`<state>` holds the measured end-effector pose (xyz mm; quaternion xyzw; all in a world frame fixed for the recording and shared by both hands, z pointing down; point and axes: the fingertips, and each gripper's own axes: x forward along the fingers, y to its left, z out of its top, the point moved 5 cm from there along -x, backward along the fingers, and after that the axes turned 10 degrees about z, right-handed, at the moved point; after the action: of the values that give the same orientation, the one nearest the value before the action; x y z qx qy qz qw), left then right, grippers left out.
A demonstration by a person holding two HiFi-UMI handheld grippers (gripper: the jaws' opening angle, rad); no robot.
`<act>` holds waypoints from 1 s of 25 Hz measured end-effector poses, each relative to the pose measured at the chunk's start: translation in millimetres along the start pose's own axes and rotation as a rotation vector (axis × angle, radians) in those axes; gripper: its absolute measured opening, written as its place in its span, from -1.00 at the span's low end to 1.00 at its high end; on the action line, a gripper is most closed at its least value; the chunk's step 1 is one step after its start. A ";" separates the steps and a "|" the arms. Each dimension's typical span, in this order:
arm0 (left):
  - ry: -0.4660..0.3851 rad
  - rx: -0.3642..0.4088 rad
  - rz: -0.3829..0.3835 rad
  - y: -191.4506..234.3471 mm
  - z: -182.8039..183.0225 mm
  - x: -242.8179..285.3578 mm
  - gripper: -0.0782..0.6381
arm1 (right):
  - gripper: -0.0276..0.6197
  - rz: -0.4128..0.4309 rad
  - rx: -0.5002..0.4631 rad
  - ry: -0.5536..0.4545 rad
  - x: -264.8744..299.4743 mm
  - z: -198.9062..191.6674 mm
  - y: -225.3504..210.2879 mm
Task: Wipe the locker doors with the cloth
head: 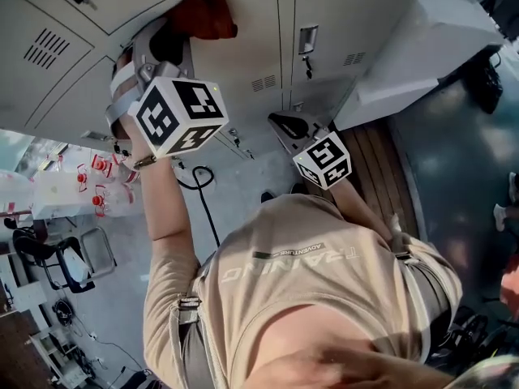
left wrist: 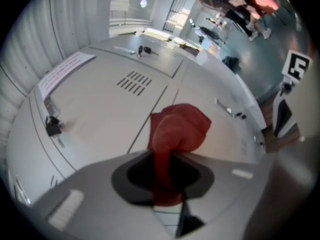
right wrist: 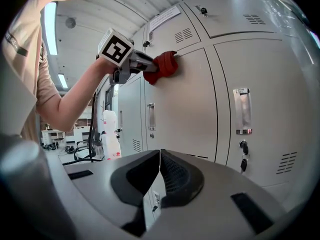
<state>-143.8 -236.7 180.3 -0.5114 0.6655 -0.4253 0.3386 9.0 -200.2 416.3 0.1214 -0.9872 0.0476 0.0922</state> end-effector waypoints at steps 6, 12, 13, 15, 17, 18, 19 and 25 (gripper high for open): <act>0.036 -0.071 -0.121 -50.2 -18.0 5.2 -0.55 | -0.87 0.000 0.023 0.014 0.4 -7.8 -5.3; 0.103 -0.121 -0.292 -125.6 -47.0 9.8 -0.55 | -0.87 0.007 0.052 0.034 3.0 -18.6 -5.2; 0.117 -0.126 -0.321 -138.6 -52.5 10.7 -0.55 | -0.87 0.006 0.055 0.035 3.2 -19.8 -5.8; 0.140 -0.130 -0.378 -164.2 -63.0 12.1 -0.55 | -0.87 0.000 0.063 0.039 2.7 -22.9 -7.0; 0.152 -0.130 -0.418 -186.8 -71.1 13.1 -0.55 | -0.87 -0.006 0.072 0.043 2.3 -26.3 -7.8; 0.159 -0.128 -0.435 -197.1 -74.4 13.9 -0.55 | -0.87 -0.008 0.075 0.046 2.4 -27.9 -8.3; 0.168 -0.127 -0.453 -207.4 -77.6 14.6 -0.55 | -0.87 -0.010 0.078 0.048 2.5 -29.2 -8.5; 0.229 -0.108 -0.596 -274.3 -105.3 18.6 -0.55 | -0.87 -0.030 0.089 0.055 0.3 -33.7 -8.0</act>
<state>-133.9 -263.2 473.3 -0.6498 0.5420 -0.5245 0.0945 16.5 -204.1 449.8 0.1387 -0.9793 0.0932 0.1143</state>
